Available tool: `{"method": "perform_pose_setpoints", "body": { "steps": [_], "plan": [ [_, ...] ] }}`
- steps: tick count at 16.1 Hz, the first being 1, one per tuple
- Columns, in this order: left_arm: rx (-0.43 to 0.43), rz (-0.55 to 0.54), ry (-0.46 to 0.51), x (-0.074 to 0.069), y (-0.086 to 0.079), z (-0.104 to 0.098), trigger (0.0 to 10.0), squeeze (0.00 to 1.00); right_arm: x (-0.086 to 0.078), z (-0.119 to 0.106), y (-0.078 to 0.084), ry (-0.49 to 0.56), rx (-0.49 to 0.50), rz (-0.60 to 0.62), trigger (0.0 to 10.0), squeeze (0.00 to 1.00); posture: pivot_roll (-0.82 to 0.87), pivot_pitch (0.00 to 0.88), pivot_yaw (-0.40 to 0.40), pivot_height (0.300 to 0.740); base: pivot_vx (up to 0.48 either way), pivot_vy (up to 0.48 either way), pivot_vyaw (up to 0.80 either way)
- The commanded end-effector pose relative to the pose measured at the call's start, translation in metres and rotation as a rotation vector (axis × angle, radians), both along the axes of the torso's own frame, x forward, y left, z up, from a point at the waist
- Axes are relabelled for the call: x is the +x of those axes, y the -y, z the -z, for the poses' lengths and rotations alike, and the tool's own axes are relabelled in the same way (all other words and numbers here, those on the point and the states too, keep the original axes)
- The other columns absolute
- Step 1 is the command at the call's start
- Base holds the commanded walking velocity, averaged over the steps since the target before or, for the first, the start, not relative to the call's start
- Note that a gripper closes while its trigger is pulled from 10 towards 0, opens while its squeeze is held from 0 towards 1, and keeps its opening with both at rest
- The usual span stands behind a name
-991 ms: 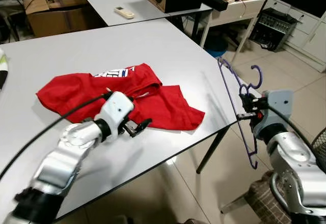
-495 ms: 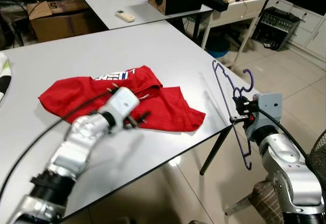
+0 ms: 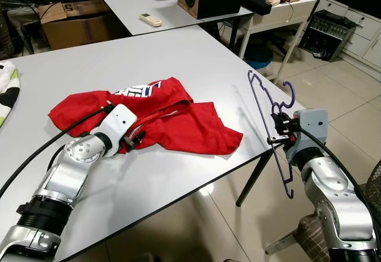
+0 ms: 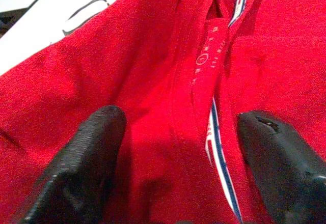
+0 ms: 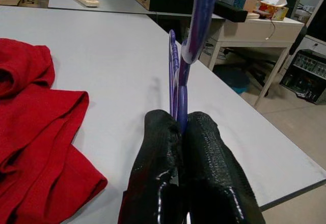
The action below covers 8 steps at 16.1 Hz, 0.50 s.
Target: Hang hanger
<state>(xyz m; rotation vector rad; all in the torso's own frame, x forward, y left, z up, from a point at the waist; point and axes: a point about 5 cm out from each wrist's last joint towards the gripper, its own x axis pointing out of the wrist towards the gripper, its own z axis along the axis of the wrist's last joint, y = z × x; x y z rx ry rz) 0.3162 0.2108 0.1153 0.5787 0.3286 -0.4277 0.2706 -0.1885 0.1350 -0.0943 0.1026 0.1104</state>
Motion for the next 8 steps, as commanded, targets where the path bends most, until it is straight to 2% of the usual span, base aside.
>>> {"method": "perform_pose_setpoints", "body": {
  "steps": [1,5,6,7,8],
  "plan": [
    [0.0,-0.001,0.013,0.003,0.001,-0.002,0.0,0.0,0.002,-0.005,0.0,0.029,-0.007,-0.002,10.0,0.0,-0.08,0.0,-0.015,0.74,0.0,0.0,0.0],
    [-0.01,0.038,0.028,-0.001,0.003,-0.01,0.0,0.0,0.001,-0.005,0.002,0.035,-0.012,0.008,10.0,0.0,-0.08,0.0,-0.005,0.74,0.0,0.0,0.0],
    [0.006,0.049,0.031,-0.002,0.001,-0.012,0.0,0.0,0.0,-0.005,0.002,0.035,-0.013,0.01,10.0,0.0,-0.08,0.0,-0.003,0.74,0.0,0.0,0.0],
    [0.06,0.079,0.029,-0.006,-0.004,-0.013,0.4,0.0,0.0,-0.005,0.002,0.035,-0.012,0.013,10.0,0.0,-0.08,0.0,0.0,0.74,0.0,0.0,0.0],
    [0.092,0.087,0.029,-0.007,-0.007,-0.014,0.0,0.0,0.0,-0.004,0.002,0.034,-0.012,0.013,10.0,0.0,-0.08,0.0,0.0,0.74,0.0,0.0,0.0]
  ]
}}
